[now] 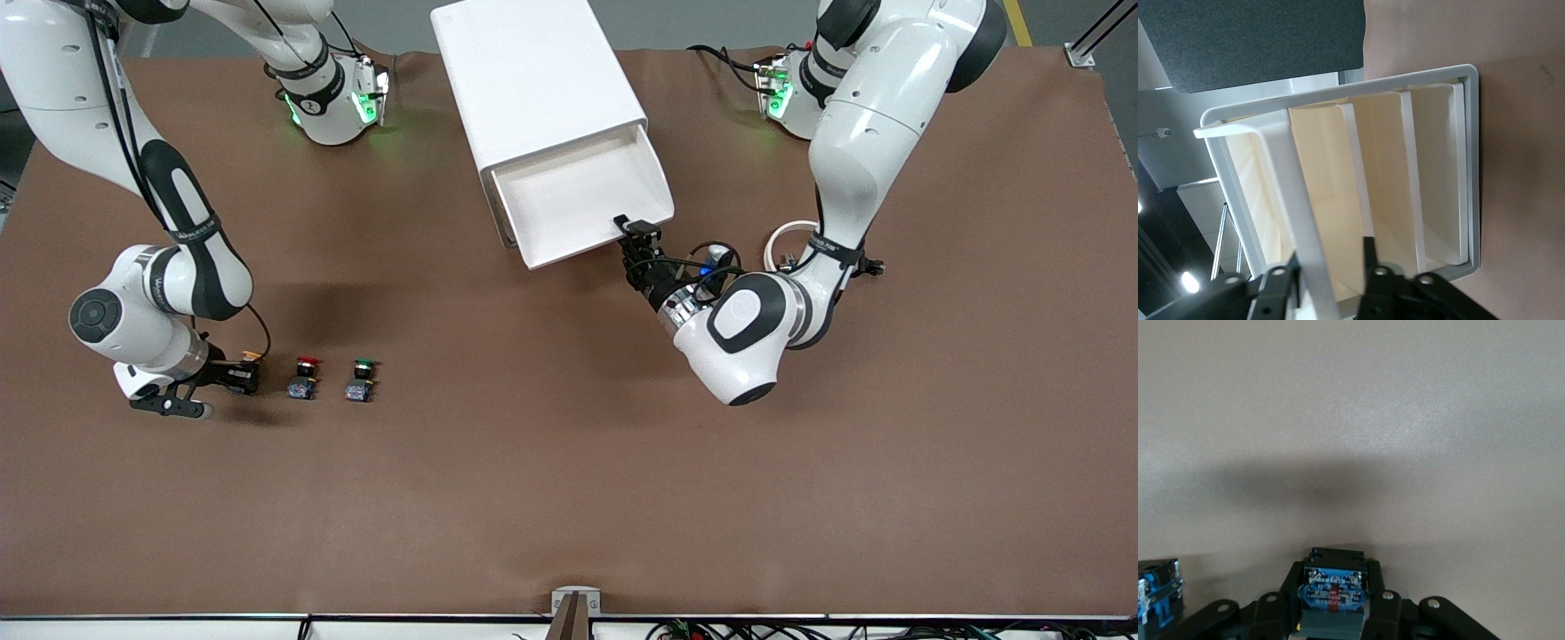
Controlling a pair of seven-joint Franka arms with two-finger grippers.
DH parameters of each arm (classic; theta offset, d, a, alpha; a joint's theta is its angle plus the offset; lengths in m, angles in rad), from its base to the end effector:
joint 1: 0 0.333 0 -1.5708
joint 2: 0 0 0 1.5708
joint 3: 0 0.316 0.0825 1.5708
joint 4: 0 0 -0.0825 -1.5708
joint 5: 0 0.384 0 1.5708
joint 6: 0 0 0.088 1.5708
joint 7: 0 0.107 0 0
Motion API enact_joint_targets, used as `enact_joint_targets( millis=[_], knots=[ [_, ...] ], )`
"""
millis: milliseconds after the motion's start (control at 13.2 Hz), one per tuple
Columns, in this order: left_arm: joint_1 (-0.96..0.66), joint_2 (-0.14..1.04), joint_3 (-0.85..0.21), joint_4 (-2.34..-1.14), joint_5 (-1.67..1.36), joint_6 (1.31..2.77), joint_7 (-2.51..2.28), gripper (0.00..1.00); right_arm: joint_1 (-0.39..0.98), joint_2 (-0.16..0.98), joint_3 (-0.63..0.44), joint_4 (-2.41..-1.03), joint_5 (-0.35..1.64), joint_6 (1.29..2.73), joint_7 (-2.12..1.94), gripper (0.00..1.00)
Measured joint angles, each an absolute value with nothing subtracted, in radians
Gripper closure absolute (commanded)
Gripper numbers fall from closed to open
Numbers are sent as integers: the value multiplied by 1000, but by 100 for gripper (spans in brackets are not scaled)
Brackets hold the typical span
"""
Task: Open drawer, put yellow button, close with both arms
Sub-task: 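Lift the yellow button with the right gripper and carry it to the drawer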
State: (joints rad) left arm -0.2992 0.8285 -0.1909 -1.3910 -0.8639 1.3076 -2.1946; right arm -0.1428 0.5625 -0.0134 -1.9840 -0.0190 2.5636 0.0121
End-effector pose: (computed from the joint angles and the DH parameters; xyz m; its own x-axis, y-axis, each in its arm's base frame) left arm 0.5375 -0.3670 0.2401 -0.4327 0.8856 -0.1685 0.2921 -0.0390 -0.9556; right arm 0.6043 -0.0947 0.1791 0.9886 -0.1496 0.0172 -0.1499 -0.9885 0.0176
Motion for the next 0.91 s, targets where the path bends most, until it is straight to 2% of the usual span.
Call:
enact_joint_targets(
  millis=[228,456,684,913],
  knots=[
    [-299,838,-189,-1391,-853,1311,-2190,0,-136,520,14,-1949,-17,2421,65,100],
    [-301,839,-190,-1382,-853,1311,-2181,0,-77,411,36,-1895,-11,2219,217,100],
    [-302,837,-195,-1342,-853,1311,-2138,0,56,291,44,-1844,42,2008,447,100],
    [-303,820,-196,-1325,-849,1311,-2046,0,202,222,47,-1746,81,1816,696,100]
  ],
)
